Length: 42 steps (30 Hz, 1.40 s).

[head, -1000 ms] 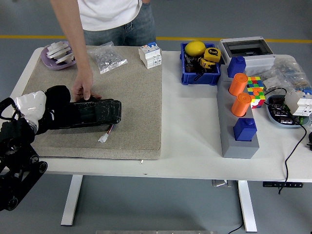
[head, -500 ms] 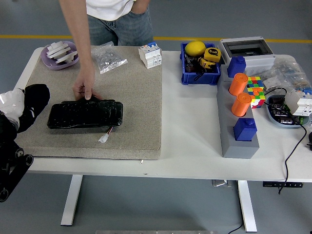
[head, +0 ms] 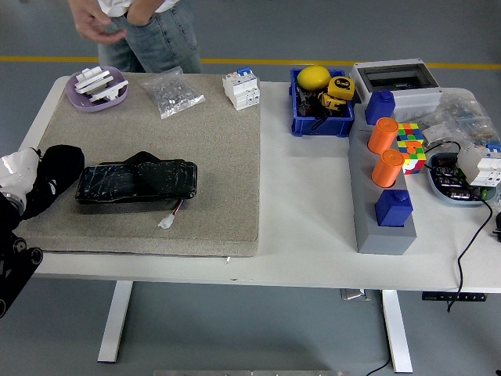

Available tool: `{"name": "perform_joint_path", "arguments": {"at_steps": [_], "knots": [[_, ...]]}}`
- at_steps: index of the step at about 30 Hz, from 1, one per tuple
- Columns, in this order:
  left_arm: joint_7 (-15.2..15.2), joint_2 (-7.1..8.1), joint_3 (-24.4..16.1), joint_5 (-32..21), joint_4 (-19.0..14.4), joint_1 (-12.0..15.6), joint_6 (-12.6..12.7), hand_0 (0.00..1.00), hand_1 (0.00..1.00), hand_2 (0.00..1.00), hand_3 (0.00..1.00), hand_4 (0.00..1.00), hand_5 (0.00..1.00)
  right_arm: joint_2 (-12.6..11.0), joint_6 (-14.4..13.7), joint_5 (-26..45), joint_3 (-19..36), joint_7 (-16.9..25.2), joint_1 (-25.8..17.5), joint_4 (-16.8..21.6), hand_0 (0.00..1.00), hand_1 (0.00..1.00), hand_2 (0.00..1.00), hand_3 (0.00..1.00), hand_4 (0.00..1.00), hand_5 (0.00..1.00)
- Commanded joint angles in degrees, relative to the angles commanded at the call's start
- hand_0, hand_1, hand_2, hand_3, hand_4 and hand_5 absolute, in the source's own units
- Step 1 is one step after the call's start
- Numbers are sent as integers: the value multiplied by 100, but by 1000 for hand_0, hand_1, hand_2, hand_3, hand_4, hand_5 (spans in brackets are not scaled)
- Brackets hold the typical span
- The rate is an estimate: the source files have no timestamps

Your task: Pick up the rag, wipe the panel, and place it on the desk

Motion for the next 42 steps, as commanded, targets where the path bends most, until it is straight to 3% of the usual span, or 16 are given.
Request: {"name": "perform_joint_path", "arguments": {"at_steps": [3, 4, 9, 10, 21, 22, 27, 28, 30, 33, 34, 39, 40, 42], "knots": [[32, 18, 0, -5, -3, 7, -116, 476, 695, 660, 580, 728, 5, 1, 3, 3, -7, 0, -4, -1, 743, 543, 660, 626, 998, 617], [30, 27, -5, -11, -28, 14, -138, 635, 796, 798, 659, 893, 174, 1, 3, 3, -6, 0, -7, -2, 742, 544, 660, 625, 998, 617], [76, 46, -59, 46, -142, 23, -209, 635, 796, 798, 659, 893, 174, -1, 1, -3, -2, 1, 1, 2, 742, 544, 660, 625, 998, 617], [88, 49, -69, 42, -159, 21, -233, 695, 830, 830, 781, 957, 220, -1, 0, -2, -2, 2, 4, 1, 742, 543, 660, 625, 998, 616], [179, 185, -173, -57, -423, 91, -481, 714, 843, 838, 788, 991, 264, -7, -4, -8, 16, 6, -1, -4, 743, 542, 660, 626, 998, 616], [203, 213, -212, -78, -506, 126, -535, 741, 860, 860, 818, 998, 358, -9, -4, -8, 16, 6, -1, -5, 741, 542, 660, 626, 998, 616], [276, 274, -513, -194, -889, 276, -928, 741, 860, 860, 818, 998, 358, -15, -5, -6, 12, 9, -7, -10, 741, 542, 660, 626, 998, 616], [285, 279, -589, -234, -960, 302, -1025, 821, 912, 920, 876, 998, 486, -16, -5, -5, 11, 9, -8, -10, 742, 542, 660, 625, 998, 617], [311, 288, -795, -303, -1128, 362, -1249, 821, 912, 920, 876, 998, 486, -15, -8, -6, 12, 12, -9, -10, 742, 542, 660, 625, 998, 617], [206, 308, -1085, -585, -1300, 433, -1386, 821, 912, 920, 876, 998, 486, -14, -13, -7, 16, 14, -5, -10, 742, 542, 660, 625, 998, 617], [159, 315, -1174, -715, -1335, 449, -1397, 845, 932, 944, 893, 998, 544, -13, -14, -6, 16, 14, -4, -11, 742, 542, 660, 625, 998, 617], [-189, 326, -1653, -1346, -1453, 533, -1372, 845, 932, 944, 893, 998, 544, -11, -19, 0, -1, 15, -3, -8, 742, 542, 660, 625, 998, 617], [-280, 317, -1769, -1445, -1478, 557, -1359, 852, 939, 945, 896, 998, 597, -11, -20, -3, -2, 15, -6, -6, 742, 542, 660, 626, 998, 617], [-427, 300, -1928, -1613, -1494, 587, -1313, 852, 939, 945, 896, 998, 597, -16, -19, 4, -21, 12, -7, -3, 742, 542, 660, 626, 998, 617]]}}
